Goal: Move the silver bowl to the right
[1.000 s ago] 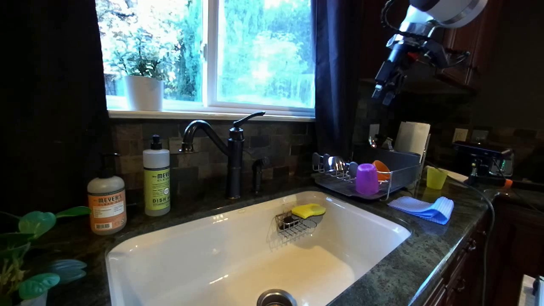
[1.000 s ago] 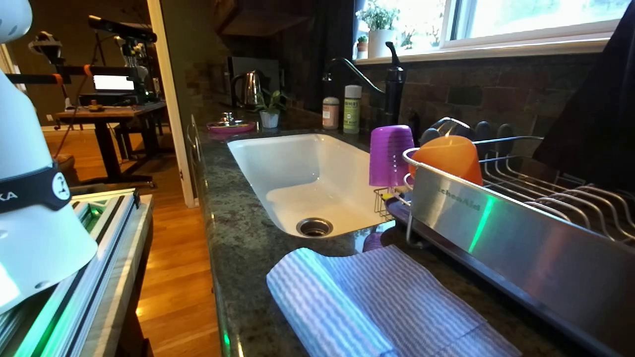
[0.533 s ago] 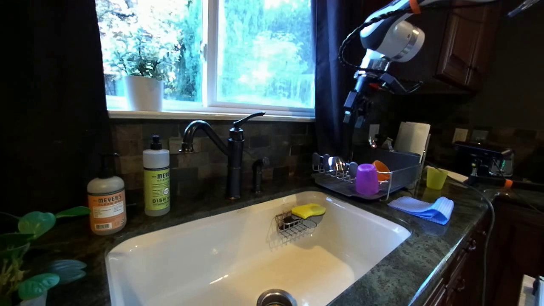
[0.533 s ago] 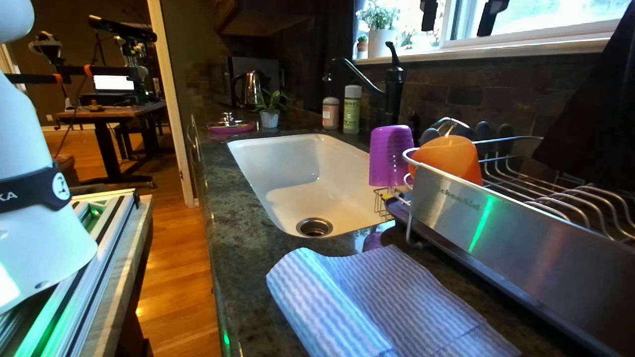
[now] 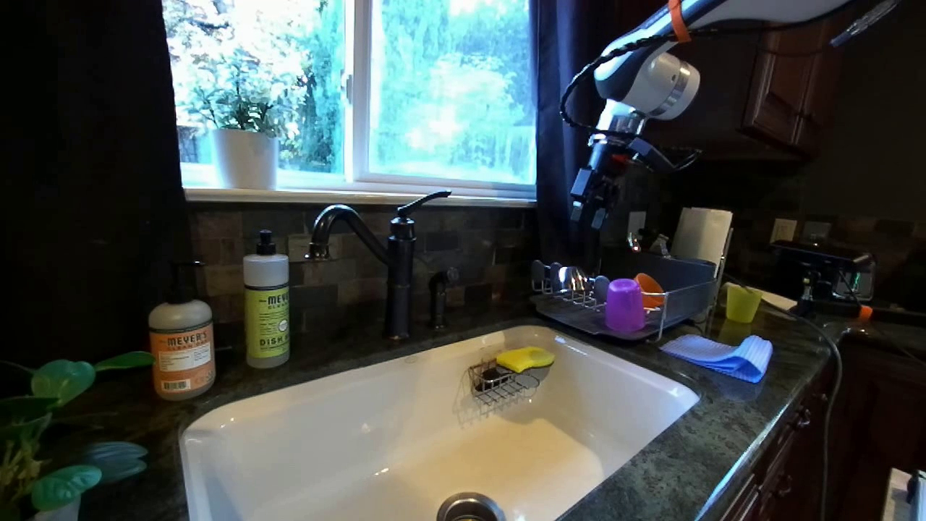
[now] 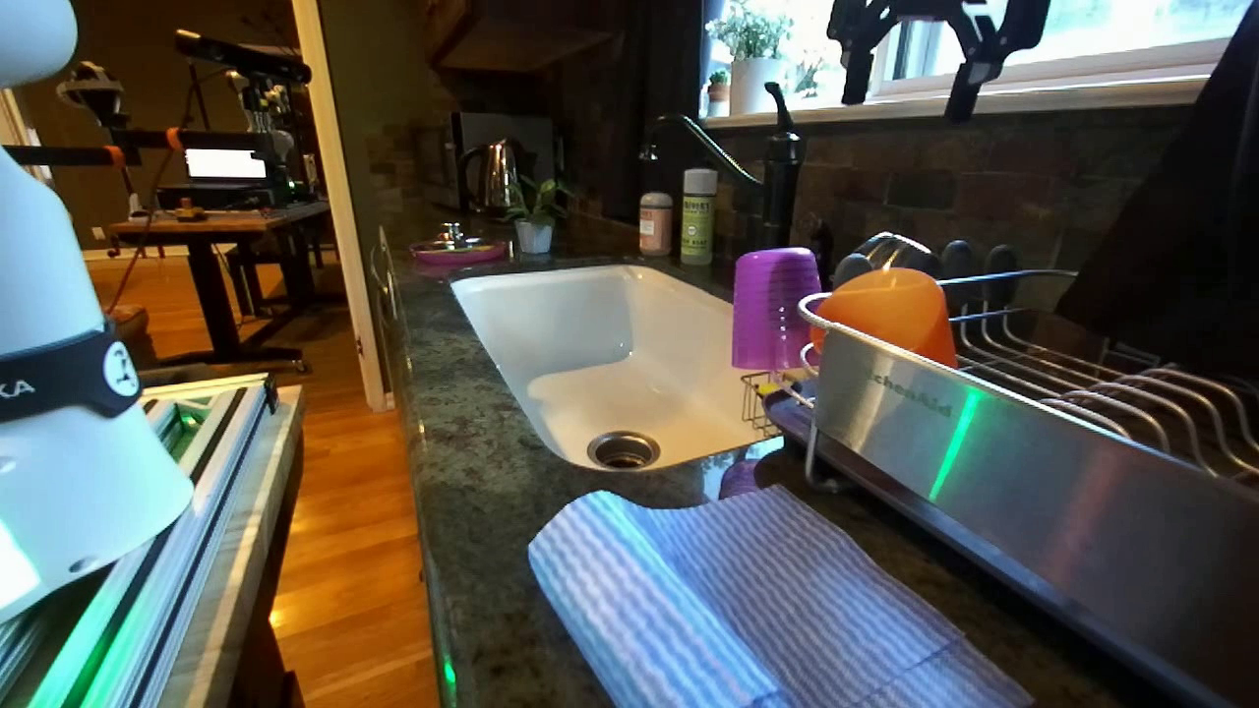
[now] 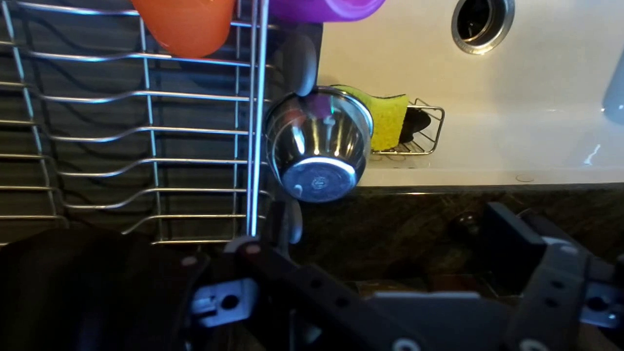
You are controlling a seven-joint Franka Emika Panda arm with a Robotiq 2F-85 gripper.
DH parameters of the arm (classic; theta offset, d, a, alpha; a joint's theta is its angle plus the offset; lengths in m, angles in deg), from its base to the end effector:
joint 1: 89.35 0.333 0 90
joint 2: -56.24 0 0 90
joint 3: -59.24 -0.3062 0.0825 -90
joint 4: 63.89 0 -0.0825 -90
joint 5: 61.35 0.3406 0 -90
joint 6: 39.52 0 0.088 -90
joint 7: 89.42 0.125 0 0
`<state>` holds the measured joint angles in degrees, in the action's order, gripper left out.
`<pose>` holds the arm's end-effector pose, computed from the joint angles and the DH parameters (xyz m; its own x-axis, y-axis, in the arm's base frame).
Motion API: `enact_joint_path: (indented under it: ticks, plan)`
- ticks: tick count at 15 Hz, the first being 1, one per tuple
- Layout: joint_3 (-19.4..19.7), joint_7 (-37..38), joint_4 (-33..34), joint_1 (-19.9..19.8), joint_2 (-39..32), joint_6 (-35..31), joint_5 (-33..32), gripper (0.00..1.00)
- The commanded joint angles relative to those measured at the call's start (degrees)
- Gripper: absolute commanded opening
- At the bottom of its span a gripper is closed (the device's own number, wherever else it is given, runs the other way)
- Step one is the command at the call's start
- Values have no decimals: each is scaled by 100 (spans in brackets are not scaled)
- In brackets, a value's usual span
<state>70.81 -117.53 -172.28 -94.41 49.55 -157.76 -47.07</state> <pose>0.5389 -0.1399 0.4407 0.9876 0.0788 0.1361 0.0998 -0.9828 -0.1551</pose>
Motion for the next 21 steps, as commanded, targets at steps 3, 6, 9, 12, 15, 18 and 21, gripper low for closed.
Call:
enact_joint_path:
  ticks: [3, 6, 9, 12, 15, 18, 21]
  plan:
    - [-430, 589, 247, -93, -829, -381, -337, 100]
    - [-480, 1142, 206, -74, -934, -332, -715, 100]
    - [-497, 1482, 167, -87, -926, -310, -969, 100]
    - [-542, 1238, 267, -192, -1052, -374, -958, 100]
    - [-589, 991, 432, -303, -1241, -381, -867, 100]
    - [-646, 841, 596, -393, -1421, -351, -860, 100]
    - [-725, 723, 724, -449, -1567, -403, -831, 100]
